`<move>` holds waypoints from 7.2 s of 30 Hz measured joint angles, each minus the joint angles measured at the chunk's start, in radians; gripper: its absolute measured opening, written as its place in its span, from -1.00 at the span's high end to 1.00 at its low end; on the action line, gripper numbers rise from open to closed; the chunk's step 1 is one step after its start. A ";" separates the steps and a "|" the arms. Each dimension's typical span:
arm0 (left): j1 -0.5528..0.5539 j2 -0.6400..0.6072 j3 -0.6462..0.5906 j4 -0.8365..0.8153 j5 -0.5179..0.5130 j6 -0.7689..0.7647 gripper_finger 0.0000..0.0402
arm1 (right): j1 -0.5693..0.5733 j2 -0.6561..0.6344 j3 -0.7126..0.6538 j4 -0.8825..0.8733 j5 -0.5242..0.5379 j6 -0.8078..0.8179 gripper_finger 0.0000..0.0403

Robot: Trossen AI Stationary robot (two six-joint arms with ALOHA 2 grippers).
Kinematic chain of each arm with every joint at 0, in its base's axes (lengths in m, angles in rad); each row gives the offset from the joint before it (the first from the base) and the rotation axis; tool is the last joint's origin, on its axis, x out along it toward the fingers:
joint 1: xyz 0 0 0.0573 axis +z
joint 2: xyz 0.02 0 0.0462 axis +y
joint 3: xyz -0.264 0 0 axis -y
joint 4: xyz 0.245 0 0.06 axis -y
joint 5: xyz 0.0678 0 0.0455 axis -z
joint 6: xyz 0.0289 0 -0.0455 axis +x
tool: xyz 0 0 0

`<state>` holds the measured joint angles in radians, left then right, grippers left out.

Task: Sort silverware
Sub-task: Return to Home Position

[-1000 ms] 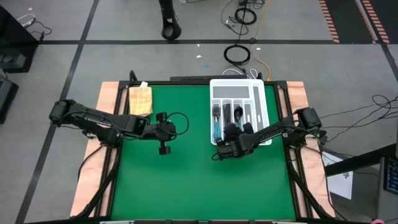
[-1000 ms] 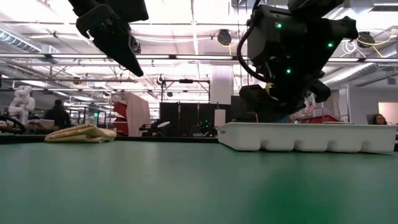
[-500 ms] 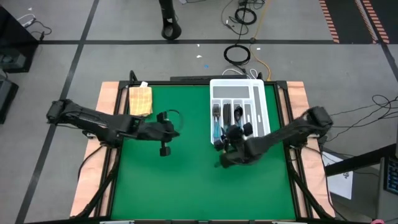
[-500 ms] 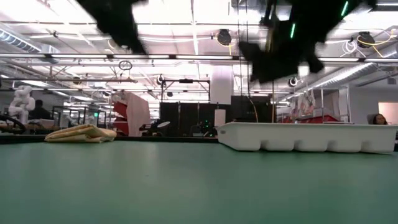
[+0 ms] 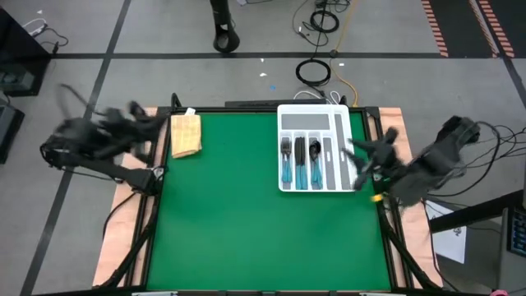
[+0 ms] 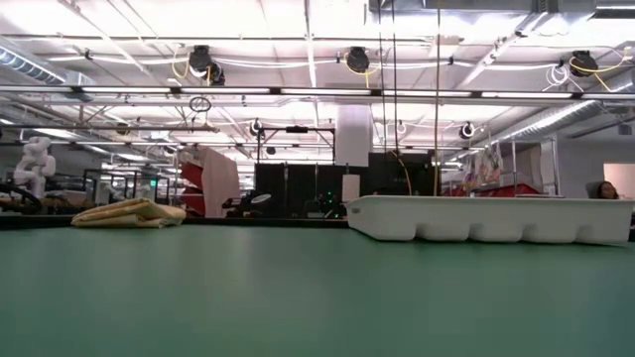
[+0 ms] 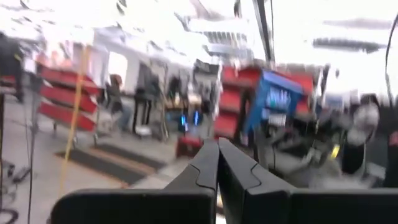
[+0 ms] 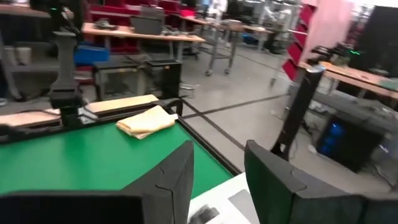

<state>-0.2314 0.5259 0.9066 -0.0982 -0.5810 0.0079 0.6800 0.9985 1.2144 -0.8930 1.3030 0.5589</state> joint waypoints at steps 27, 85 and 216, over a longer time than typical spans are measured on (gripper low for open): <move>0.000 -0.432 -0.349 -0.218 -0.156 0.023 0.97 | 0.468 -0.593 -0.719 0.004 0.267 0.590 0.60; 0.002 -0.484 -0.610 -0.072 0.347 0.103 0.97 | 0.383 -0.997 -1.075 0.988 -1.014 -0.717 0.92; 0.194 -0.520 -0.902 0.135 0.413 0.156 0.97 | -0.391 -0.896 -1.200 0.919 -1.379 -0.492 0.92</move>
<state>-0.0376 0.0059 0.0044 0.0371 -0.1684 0.1642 0.2886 0.1020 0.0147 0.0257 -0.0757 0.0669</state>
